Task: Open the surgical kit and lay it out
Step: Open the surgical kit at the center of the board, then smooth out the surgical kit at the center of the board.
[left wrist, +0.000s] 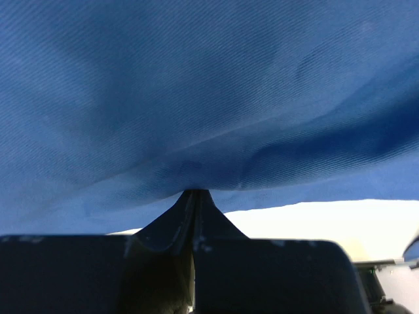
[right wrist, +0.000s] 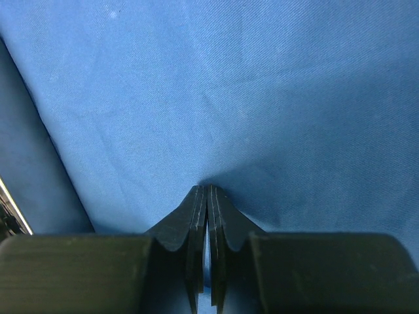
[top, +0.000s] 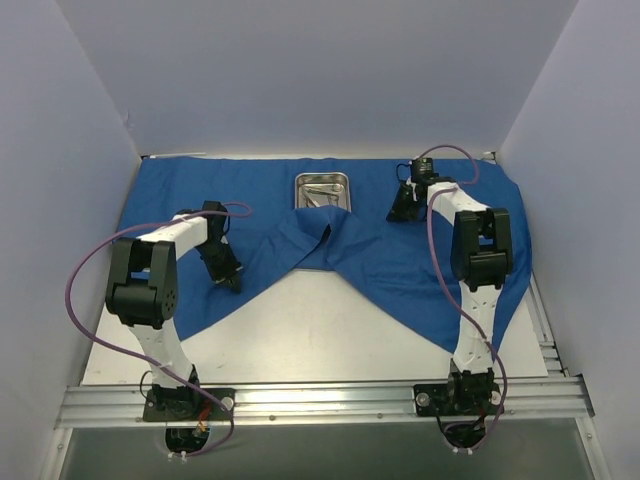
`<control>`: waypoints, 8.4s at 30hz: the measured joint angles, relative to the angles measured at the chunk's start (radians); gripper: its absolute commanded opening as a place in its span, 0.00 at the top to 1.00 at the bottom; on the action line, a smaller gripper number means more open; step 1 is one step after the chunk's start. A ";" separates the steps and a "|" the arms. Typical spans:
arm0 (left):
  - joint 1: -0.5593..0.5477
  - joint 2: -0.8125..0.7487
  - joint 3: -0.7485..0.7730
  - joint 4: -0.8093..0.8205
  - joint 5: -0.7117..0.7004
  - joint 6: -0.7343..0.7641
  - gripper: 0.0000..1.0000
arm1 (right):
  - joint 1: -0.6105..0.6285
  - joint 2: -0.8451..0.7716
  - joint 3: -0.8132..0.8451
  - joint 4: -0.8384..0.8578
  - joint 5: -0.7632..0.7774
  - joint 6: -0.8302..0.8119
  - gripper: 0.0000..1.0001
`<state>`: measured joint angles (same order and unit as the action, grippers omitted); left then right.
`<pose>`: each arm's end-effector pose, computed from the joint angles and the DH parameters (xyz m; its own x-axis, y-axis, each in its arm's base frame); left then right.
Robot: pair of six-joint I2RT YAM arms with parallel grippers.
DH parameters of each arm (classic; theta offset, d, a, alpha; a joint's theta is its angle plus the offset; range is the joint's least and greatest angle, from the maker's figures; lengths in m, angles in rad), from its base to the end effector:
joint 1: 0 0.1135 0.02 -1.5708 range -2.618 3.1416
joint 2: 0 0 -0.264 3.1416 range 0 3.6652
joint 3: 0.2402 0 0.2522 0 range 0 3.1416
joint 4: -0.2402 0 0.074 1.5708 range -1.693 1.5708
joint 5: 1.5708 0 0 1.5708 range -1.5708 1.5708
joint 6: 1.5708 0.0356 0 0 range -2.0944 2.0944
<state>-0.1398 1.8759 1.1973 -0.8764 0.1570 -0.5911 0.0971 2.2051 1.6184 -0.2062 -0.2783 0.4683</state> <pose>0.3254 -0.0514 0.1491 -0.9002 -0.4292 0.0740 -0.4354 0.8895 -0.1386 0.4864 0.0572 0.1634 -0.7614 0.3619 -0.5379 0.0656 0.8685 0.4914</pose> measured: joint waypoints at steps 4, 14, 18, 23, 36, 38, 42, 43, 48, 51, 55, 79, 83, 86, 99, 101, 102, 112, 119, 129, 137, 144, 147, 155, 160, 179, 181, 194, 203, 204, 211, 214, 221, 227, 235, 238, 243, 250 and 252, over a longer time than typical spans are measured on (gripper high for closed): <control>-0.023 0.000 0.000 -0.020 -0.042 -0.060 0.98 | -0.005 0.000 -0.001 0.004 -0.003 -0.002 0.98; -0.010 -0.071 -0.128 -0.176 -0.105 -0.073 0.98 | -0.016 0.002 -0.005 0.016 -0.005 -0.001 0.98; 0.132 -0.180 -0.201 -0.304 -0.142 -0.032 0.98 | -0.017 0.002 -0.005 0.018 -0.008 -0.001 0.98; 0.173 -0.329 -0.092 -0.421 -0.156 0.011 0.98 | -0.017 0.003 -0.005 0.017 -0.010 -0.002 0.99; 0.148 0.160 0.777 -0.248 -0.056 0.132 0.98 | 0.034 -0.101 -0.042 -0.114 0.060 -0.045 0.92; 0.139 0.315 0.918 -0.242 -0.030 0.139 0.98 | 0.051 -0.158 -0.053 -0.149 0.077 -0.059 0.91; 0.119 0.535 1.090 -0.199 0.058 0.136 0.98 | 0.100 -0.326 -0.128 -0.187 0.080 -0.074 0.94; 0.114 0.575 1.113 -0.201 0.077 0.132 0.98 | 0.115 -0.366 -0.148 -0.195 0.076 -0.074 0.96; 0.086 0.696 1.161 -0.181 0.137 0.117 0.98 | 0.193 -0.507 -0.290 -0.213 0.042 -0.058 1.00; 0.076 0.703 1.162 -0.158 0.164 0.101 0.98 | 0.220 -0.534 -0.383 -0.219 0.027 -0.039 1.00; 0.068 0.707 1.161 -0.148 0.174 0.095 0.98 | 0.242 -0.534 -0.483 -0.206 0.030 -0.005 1.00; 0.095 0.717 1.152 -0.152 0.222 0.052 0.98 | 0.534 -0.712 -0.861 -0.197 0.256 0.281 1.00; 0.104 0.717 1.150 -0.159 0.233 0.061 0.98 | 0.510 -0.843 -0.948 -0.401 0.210 0.330 1.00; 0.109 0.717 1.151 -0.168 0.237 0.076 0.98 | 0.425 -0.958 -0.901 -0.576 0.218 0.343 1.00; 0.100 0.684 1.130 -0.198 0.172 0.106 0.98 | 0.233 -0.578 -0.449 -0.422 0.226 0.183 1.00; 0.096 0.681 1.122 -0.195 0.155 0.105 0.98 | 0.197 -0.514 -0.463 -0.394 0.210 0.169 1.00; 0.093 0.666 1.097 -0.184 0.150 0.104 0.98 | 0.171 -0.503 -0.476 -0.383 0.203 0.164 1.00; 0.077 0.258 0.672 -0.143 0.002 0.063 0.91 | -0.197 -0.602 -0.573 -0.408 0.153 0.101 1.00; 0.170 -0.052 0.350 -0.122 -0.013 0.046 0.98 | -0.346 -0.608 -0.575 -0.434 0.157 0.081 1.00; 0.250 -0.023 0.024 0.010 0.137 0.017 0.98 | -0.364 -0.501 -0.506 -0.432 0.106 -0.004 1.00; 0.247 0.065 0.035 0.053 0.174 -0.003 0.98 | -0.364 -0.500 -0.431 -0.386 0.043 -0.005 1.00; 0.262 0.105 0.071 -0.072 0.140 -0.033 0.98 | -0.364 -0.492 -0.375 -0.384 0.020 0.005 1.00; 0.291 0.100 0.048 -0.129 0.122 -0.031 0.98 | -0.364 -0.492 -0.329 -0.383 0.020 0.001 1.00; 0.393 0.077 -0.016 -0.280 -0.087 0.021 0.98 | -0.364 -0.492 -0.304 -0.384 0.019 -0.003 1.00; 0.429 0.029 0.015 -0.294 -0.263 0.050 0.98 | -0.364 -0.500 -0.351 -0.382 0.020 -0.012 1.00; 0.214 0.272 0.622 -0.204 0.011 0.151 0.98 | -0.527 -0.460 -0.568 -0.419 0.269 -0.050 1.00; 0.214 0.332 0.676 -0.201 0.025 0.152 0.98 | -0.545 -0.425 -0.555 -0.418 0.302 -0.052 1.00; 0.214 0.486 0.967 -0.224 0.042 0.145 0.92 | -0.416 -0.338 -0.172 -0.346 0.329 -0.088 1.00; 0.214 0.601 1.018 -0.269 0.004 0.090 0.92 | -0.346 -0.125 -0.099 -0.141 0.095 -0.064 1.00; 0.215 0.616 1.022 -0.275 0.015 0.078 0.92 | -0.347 -0.085 -0.097 -0.128 0.077 -0.055 1.00; 0.240 0.722 1.192 -0.380 0.083 0.048 0.92 | -0.364 0.061 0.119 -0.137 0.044 -0.079 1.00; 0.256 0.753 1.236 -0.397 0.132 0.029 0.92 | -0.353 0.167 0.302 -0.192 0.033 -0.098 1.00; 0.293 0.737 1.162 -0.354 0.247 0.003 0.92 | -0.326 0.247 0.443 -0.225 0.063 -0.125 1.00; 0.298 0.678 1.052 -0.289 0.259 0.013 0.91 | -0.326 0.182 0.332 -0.187 0.091 -0.104 1.00; 0.308 0.819 1.285 -0.380 0.337 0.027 0.87 | -0.333 0.277 0.511 -0.332 0.094 -0.086 1.00; 0.317 0.822 1.286 -0.381 0.351 0.040 0.85 | -0.338 0.158 0.297 -0.225 0.105 -0.081 1.00; 0.319 0.825 1.299 -0.381 0.348 0.065 0.82 | -0.353 0.014 0.055 -0.159 0.098 -0.076 1.00; 0.318 0.806 1.294 -0.370 0.320 0.076 0.66 | -0.350 0.033 0.112 -0.213 0.102 -0.105 1.00; 0.319 0.752 1.226 -0.326 0.274 0.080 0.63 | -0.342 0.033 0.125 -0.230 0.114 -0.119 0.99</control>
<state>0.1791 2.6278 2.4237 -1.2026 0.4313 -0.5106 -0.2447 2.2383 1.7432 -0.4362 -0.1646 0.3489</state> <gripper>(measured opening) 0.340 0.029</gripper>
